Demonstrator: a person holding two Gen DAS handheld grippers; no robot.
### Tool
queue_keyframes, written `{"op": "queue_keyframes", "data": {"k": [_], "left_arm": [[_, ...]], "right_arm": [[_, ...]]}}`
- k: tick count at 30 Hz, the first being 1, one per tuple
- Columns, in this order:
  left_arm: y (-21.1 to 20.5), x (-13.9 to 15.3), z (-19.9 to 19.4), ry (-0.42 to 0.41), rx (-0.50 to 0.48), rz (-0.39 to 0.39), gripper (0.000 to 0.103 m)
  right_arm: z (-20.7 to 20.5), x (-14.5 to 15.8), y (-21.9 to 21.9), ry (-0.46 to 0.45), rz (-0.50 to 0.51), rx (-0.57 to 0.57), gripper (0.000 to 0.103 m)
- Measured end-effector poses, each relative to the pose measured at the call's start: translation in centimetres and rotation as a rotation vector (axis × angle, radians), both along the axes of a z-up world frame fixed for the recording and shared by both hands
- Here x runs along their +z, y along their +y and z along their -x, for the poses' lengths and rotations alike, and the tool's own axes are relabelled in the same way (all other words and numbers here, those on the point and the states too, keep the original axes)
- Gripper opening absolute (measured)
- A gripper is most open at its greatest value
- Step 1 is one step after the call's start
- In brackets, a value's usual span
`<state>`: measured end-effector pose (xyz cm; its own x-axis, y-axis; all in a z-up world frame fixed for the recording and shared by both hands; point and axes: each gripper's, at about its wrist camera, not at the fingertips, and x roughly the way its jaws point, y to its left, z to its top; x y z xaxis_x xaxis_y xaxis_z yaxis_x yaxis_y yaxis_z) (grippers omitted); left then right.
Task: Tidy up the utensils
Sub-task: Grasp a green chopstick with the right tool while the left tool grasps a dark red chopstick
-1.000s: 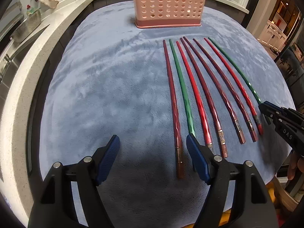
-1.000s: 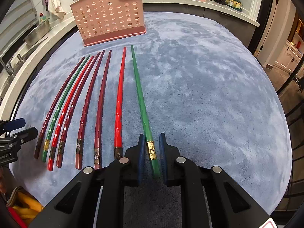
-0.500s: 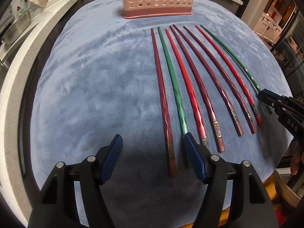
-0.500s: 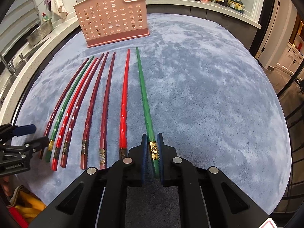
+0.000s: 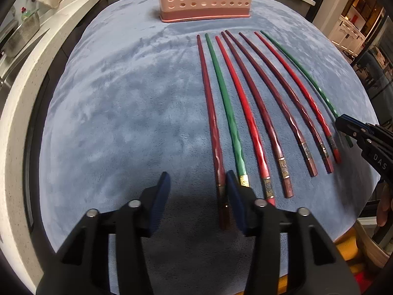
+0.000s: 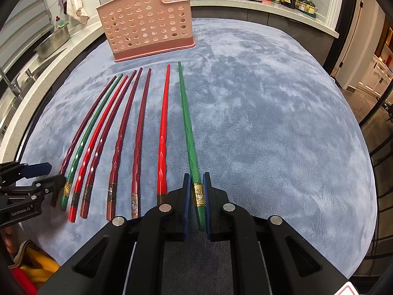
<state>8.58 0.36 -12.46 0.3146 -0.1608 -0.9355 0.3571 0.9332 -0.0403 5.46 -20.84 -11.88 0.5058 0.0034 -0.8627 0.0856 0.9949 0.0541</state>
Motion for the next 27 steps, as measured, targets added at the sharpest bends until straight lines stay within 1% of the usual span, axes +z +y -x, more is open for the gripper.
{"op": "queue_keyframes", "data": {"k": [12, 15, 19, 27], "left_arm": [[-0.4, 0.1, 0.2, -0.008, -0.025, 0.006, 0.018], [-0.3, 0.2, 0.1, -0.01, -0.021, 0.01, 0.007], [-0.3, 0.4, 0.1, -0.012, -0.017, 0.016, 0.007], [0.1, 1.5, 0.1, -0.043, -0.005, 0.029, 0.007]], "right_arm": [[-0.1, -0.1, 0.0, -0.001, 0.0, 0.001, 0.008], [0.0, 0.0, 0.0, -0.001, -0.002, 0.0, 0.008], [-0.1, 0.1, 0.0, -0.005, -0.005, -0.002, 0.008], [0.1, 0.9, -0.5, -0.026, -0.01, -0.008, 0.008]]}}
